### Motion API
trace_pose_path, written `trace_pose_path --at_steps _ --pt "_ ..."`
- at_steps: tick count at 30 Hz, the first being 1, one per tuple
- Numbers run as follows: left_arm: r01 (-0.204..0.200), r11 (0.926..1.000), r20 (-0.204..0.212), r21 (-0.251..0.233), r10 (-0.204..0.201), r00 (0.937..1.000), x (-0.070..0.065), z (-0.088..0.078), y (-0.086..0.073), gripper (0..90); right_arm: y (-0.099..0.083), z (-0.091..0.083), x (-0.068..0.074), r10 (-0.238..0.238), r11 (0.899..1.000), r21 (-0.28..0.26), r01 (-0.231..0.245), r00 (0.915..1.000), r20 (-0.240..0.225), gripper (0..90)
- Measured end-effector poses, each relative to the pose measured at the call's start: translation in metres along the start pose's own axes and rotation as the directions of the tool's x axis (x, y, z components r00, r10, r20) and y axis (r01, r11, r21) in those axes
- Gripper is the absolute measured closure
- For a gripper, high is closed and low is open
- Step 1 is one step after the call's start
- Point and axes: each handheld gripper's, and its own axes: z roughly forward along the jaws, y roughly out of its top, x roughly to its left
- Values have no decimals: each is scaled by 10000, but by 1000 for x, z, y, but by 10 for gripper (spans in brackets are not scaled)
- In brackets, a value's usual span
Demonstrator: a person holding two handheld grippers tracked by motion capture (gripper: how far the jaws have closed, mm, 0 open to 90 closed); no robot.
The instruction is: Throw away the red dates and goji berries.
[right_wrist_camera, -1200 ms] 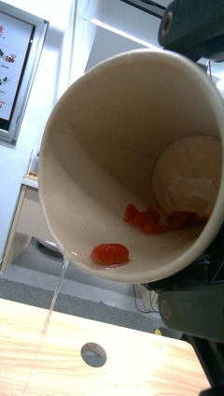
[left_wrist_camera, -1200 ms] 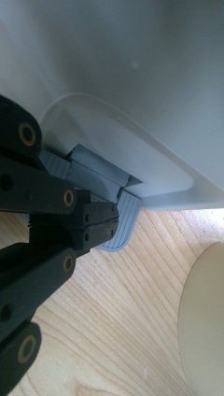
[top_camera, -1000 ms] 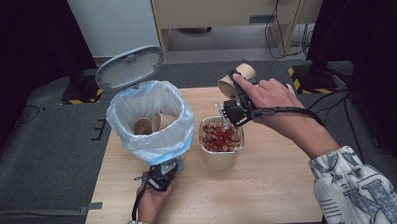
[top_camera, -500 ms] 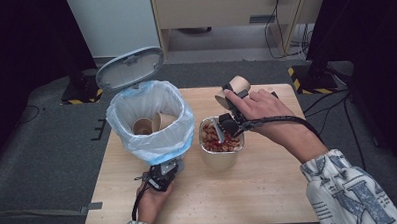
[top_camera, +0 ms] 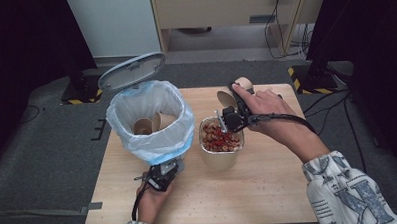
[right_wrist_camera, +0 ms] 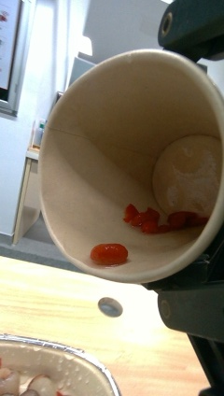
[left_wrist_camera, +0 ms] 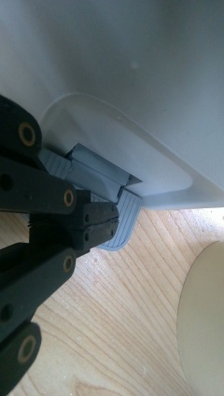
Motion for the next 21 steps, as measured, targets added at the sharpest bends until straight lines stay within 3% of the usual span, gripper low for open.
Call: trace_pose_path --at_steps 6,11,13,15,16,17,18,19,20,21 --pt "43 10000 28 10 -43 10000 0 0 0 900 -7 4 3 791 9968 -83 -793 9965 -281 322" --pt "10 10000 22 -2 -10 10000 0 0 0 900 -15 6 1 1913 9805 -338 -1934 9798 -575 321" --pt "16 10000 21 -6 -16 10000 0 0 0 900 -16 7 1 2076 9772 -326 -2099 9763 -613 321" --pt "24 10000 25 -6 -24 10000 0 0 0 900 -20 8 3 2452 9682 -315 -2480 9667 -735 321" --pt "5 10000 16 7 -5 10000 0 0 0 900 -23 9 3 2753 9597 -331 -2789 9574 -867 321" --pt "5 10000 17 11 -5 10000 0 0 0 900 -23 9 3 2753 9597 -331 -2789 9574 -867 321" --pt "22 10000 10 -4 -22 10000 0 0 0 900 -26 11 4 3092 9489 -337 -3136 9460 -975 321" --pt "22 10000 10 -4 -22 10000 0 0 0 900 -26 11 4 3092 9489 -337 -3136 9460 -975 321" --pt "24 10000 18 -4 -24 10000 0 0 0 900 -28 12 4 3241 9437 -344 -3291 9403 -1042 321" --pt "24 10000 23 -8 -24 10000 0 0 0 900 -30 13 5 3491 9342 -363 -3549 9303 -1128 321"
